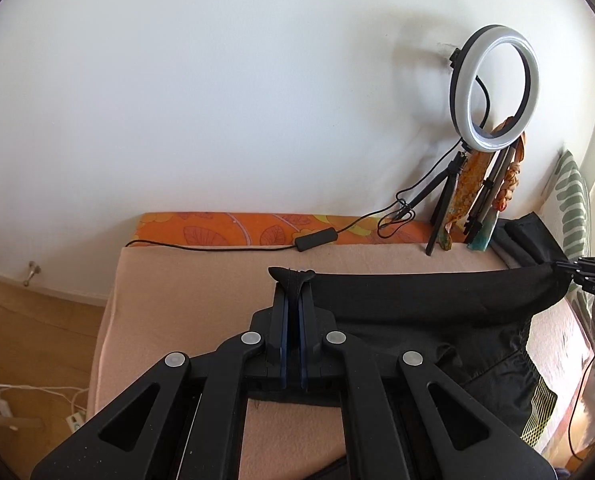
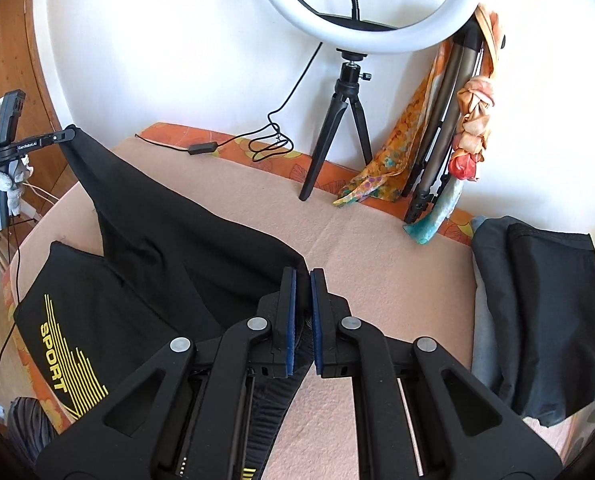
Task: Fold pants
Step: 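Close the left gripper on the waistband while the right gripper grasps it too, then lift the waistband with both grippers and fold it over the printed leg, release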
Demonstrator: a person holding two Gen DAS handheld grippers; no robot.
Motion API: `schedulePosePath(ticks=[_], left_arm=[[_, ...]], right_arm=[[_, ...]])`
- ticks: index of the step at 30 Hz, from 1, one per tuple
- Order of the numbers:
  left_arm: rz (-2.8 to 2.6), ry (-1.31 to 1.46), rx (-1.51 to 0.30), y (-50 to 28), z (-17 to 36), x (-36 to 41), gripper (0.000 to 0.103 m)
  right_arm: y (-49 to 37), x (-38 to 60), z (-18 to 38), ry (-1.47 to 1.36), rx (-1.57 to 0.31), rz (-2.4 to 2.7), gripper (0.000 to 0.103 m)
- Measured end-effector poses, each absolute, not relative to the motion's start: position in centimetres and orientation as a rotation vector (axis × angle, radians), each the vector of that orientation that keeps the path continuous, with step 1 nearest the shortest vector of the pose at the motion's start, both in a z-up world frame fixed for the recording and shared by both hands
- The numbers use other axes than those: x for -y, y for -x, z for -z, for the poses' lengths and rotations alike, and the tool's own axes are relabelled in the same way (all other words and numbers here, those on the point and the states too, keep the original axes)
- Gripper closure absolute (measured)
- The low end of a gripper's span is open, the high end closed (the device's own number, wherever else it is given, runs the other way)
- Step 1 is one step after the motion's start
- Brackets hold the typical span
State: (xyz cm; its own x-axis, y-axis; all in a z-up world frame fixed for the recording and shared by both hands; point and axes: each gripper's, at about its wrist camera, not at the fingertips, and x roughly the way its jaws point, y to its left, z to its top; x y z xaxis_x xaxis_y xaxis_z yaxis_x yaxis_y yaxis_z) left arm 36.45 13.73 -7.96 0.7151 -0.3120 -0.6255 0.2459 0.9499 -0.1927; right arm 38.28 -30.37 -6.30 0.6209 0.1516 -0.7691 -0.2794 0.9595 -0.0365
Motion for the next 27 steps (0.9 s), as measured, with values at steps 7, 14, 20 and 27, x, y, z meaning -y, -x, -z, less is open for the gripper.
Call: schedulePosePath(ticks=[7,14,20,27], left_arm=[[0.307,0.107,-0.691,-28.4,8.4,-14.4,0.101],[0.299,0.096,-0.676,-20.0,11.0,-14.3,0.101],[0.302,0.169,-0.685,-15.1,13.8,-14.3,0.101],[0.317,0.184,-0.731,-11.8,17.0,-13.6,0.099]], right_arm=[[-32.1,27.2,4.8,0.219,-0.845,-0.262,0.096],[-26.0,25.8,5.6,0.245,-0.842,-0.273,0.096],[-21.8,25.4,8.7,0.262,-0.858,-0.279,0.096],[-19.7,26.6,11.2,0.276,-0.877,-0.24,0.096]])
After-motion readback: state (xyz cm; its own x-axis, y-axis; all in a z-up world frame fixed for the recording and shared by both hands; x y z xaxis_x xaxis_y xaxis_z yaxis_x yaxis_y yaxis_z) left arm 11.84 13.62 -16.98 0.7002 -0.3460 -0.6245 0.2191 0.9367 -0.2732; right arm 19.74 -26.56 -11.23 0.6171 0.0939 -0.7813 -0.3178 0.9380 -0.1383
